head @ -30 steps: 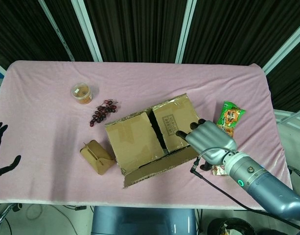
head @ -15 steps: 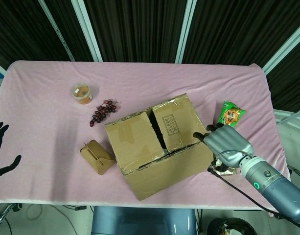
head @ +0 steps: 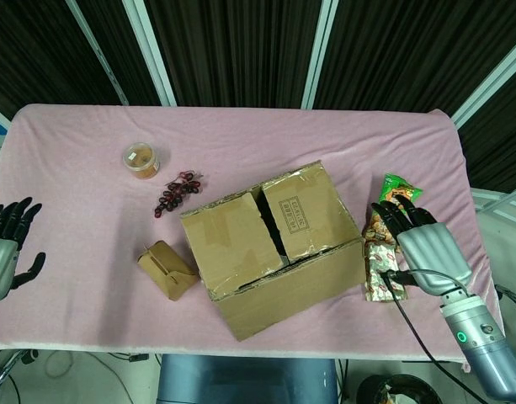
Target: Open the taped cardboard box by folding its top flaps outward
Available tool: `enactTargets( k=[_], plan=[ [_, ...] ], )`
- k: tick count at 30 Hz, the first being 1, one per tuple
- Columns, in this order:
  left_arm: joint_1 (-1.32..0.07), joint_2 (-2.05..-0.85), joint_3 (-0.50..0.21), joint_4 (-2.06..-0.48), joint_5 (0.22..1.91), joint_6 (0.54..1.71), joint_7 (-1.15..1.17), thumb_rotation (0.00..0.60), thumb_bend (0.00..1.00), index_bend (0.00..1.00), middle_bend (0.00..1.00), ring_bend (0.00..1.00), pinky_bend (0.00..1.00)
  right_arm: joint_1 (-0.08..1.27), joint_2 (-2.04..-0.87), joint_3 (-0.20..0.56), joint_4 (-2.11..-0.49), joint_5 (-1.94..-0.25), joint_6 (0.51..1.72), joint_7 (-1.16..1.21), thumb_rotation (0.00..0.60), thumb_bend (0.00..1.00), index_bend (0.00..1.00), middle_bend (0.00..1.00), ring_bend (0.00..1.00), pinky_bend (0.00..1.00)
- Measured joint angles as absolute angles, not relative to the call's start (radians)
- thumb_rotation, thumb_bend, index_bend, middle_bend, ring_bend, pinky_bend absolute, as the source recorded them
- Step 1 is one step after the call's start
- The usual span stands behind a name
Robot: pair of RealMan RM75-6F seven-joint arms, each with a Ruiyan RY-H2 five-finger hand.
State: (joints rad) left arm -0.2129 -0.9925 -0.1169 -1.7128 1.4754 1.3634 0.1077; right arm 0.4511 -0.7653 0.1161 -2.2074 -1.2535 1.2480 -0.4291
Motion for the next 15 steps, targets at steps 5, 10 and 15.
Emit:
enactTargets(
  k=[5, 10, 15],
  plan=[
    [-0.327, -0.911, -0.145, -1.797, 1.481, 1.211, 0.186, 0.6, 0.54, 0.0, 0.0, 0.0, 0.03, 0.357, -0.945, 0.08, -2.005, -1.353, 1.38, -0.414, 0.6, 0.22, 0.07, 0.12, 0.0, 0.22],
    [-0.467, -0.858, -0.184, -1.859, 1.464, 1.029, 0.238, 0.6, 0.67, 0.01, 0.01, 0.0, 0.1, 0.308, -1.062, 0.066, -1.86, -1.385, 1.411, -0.342, 0.6, 0.22, 0.07, 0.12, 0.0, 0.22],
    [-0.654, -0.854, -0.235, -1.876, 1.418, 0.824, 0.293, 0.6, 0.76, 0.06, 0.08, 0.02, 0.15, 0.302, -1.107, 0.068, -1.785, -1.388, 1.391, -0.287, 0.6, 0.22, 0.07, 0.12, 0.0, 0.22]
  ],
)
